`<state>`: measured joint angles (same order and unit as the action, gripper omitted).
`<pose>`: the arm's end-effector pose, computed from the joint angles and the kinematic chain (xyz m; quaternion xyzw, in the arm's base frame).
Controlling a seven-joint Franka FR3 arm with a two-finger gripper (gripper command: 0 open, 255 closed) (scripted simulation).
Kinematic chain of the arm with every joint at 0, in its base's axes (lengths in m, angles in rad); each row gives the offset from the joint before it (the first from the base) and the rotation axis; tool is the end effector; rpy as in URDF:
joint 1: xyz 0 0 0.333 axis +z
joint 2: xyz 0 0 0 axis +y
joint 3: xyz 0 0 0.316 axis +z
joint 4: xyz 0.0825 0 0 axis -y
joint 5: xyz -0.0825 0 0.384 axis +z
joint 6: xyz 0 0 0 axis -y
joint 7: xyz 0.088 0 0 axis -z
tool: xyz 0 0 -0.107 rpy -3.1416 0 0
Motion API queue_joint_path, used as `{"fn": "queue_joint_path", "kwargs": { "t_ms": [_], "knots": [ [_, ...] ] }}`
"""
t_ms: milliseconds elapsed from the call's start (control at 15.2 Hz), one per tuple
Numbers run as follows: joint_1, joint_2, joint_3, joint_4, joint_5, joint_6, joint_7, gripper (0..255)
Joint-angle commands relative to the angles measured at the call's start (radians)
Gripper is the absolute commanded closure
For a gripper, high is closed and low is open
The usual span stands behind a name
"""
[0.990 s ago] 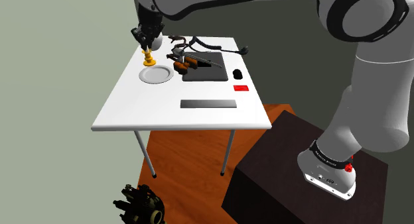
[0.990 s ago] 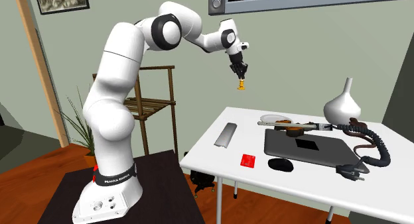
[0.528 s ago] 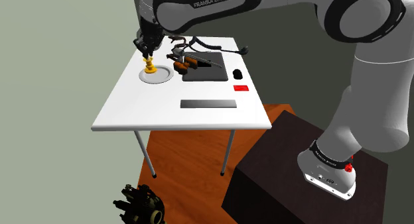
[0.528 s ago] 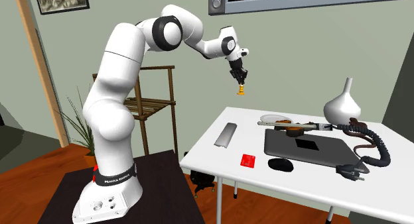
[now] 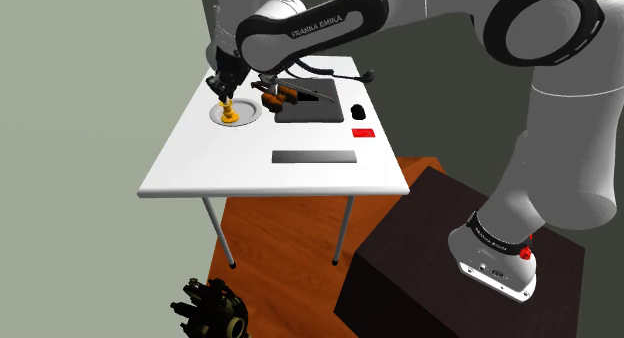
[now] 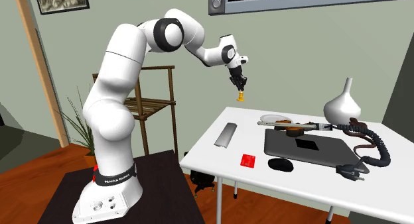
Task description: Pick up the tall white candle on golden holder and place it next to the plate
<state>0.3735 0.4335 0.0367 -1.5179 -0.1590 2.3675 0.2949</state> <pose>0.6614 0.2808 0.4570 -0.9719 -0.0970 -0.2139 0.0160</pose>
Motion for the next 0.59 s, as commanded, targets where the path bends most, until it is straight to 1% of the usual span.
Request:
{"fn": "queue_joint_path", "kwargs": {
  "t_ms": [0,528],
  "knots": [
    [0.001,0.005,-0.001,-0.019,-0.003,0.024,0.005,255],
    [0.004,0.039,-0.008,-0.076,-0.016,0.114,0.022,255]
  ]
}}
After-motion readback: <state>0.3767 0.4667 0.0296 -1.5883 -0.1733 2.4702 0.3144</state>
